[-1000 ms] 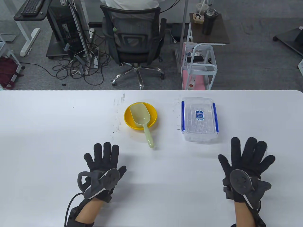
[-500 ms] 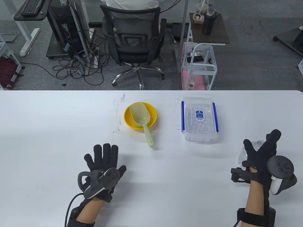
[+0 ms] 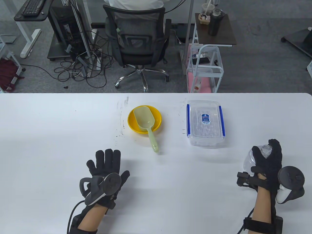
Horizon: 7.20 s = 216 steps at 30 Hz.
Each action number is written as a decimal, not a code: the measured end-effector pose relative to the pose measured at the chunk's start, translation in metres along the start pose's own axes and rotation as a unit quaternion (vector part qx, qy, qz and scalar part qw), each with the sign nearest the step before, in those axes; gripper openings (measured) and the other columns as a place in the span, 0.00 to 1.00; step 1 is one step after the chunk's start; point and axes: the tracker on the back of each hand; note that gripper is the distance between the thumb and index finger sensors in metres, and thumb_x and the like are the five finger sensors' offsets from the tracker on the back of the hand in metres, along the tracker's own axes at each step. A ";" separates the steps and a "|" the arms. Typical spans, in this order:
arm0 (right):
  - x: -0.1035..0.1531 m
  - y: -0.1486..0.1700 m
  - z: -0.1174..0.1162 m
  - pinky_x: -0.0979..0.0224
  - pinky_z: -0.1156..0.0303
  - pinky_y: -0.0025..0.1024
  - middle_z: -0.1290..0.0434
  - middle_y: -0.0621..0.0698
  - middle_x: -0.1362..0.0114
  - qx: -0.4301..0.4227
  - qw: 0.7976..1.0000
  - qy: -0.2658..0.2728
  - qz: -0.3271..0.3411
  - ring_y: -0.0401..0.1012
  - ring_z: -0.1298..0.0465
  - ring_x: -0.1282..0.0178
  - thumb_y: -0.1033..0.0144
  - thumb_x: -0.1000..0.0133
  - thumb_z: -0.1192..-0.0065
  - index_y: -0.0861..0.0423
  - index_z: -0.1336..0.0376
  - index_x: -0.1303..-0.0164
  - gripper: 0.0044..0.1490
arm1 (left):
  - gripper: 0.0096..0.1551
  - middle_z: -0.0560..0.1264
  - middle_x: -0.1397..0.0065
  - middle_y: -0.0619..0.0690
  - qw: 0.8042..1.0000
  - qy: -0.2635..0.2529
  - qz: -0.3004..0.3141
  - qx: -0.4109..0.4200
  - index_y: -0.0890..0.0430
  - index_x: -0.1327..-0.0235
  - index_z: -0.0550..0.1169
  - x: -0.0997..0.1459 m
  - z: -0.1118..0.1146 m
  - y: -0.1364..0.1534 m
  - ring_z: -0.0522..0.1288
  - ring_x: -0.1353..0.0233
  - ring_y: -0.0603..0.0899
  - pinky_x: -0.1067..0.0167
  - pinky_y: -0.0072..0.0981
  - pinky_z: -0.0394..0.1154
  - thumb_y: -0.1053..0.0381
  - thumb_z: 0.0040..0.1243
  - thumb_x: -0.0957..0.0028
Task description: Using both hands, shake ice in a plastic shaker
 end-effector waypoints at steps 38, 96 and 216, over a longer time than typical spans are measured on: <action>0.224 -0.199 -0.148 0.36 0.28 0.64 0.38 0.64 0.23 -0.157 0.838 -0.417 0.316 0.69 0.31 0.29 0.45 0.61 0.21 0.56 0.49 0.23 0.62 | 0.69 0.62 0.21 0.62 0.891 -0.180 0.237 0.342 0.60 0.20 0.48 0.026 -0.011 -0.035 0.76 0.27 0.66 0.34 0.61 0.75 0.24 0.67 0.57; 0.014 0.011 -0.027 0.29 0.29 0.57 0.39 0.65 0.22 0.303 0.944 -0.110 -0.069 0.66 0.32 0.27 0.63 0.50 0.28 0.56 0.46 0.22 0.46 | 0.22 0.61 0.22 0.69 0.897 -0.177 0.266 0.304 0.49 0.56 0.79 0.027 -0.026 -0.039 0.77 0.32 0.75 0.43 0.56 0.81 0.34 0.68 0.51; 0.225 -0.140 -0.100 0.37 0.26 0.59 0.35 0.66 0.30 0.414 0.713 -0.434 0.362 0.60 0.31 0.40 0.64 0.67 0.21 0.43 0.41 0.23 0.57 | 0.49 0.41 0.15 0.63 0.999 -0.038 0.011 0.009 0.49 0.15 0.52 0.000 -0.009 0.006 0.41 0.17 0.74 0.27 0.72 0.45 0.33 0.54 0.44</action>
Point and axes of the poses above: the tracker on the back of each hand, its own y axis roughly to the little-finger side, its own x axis roughly from the fingertips to the wrist, z = x × y
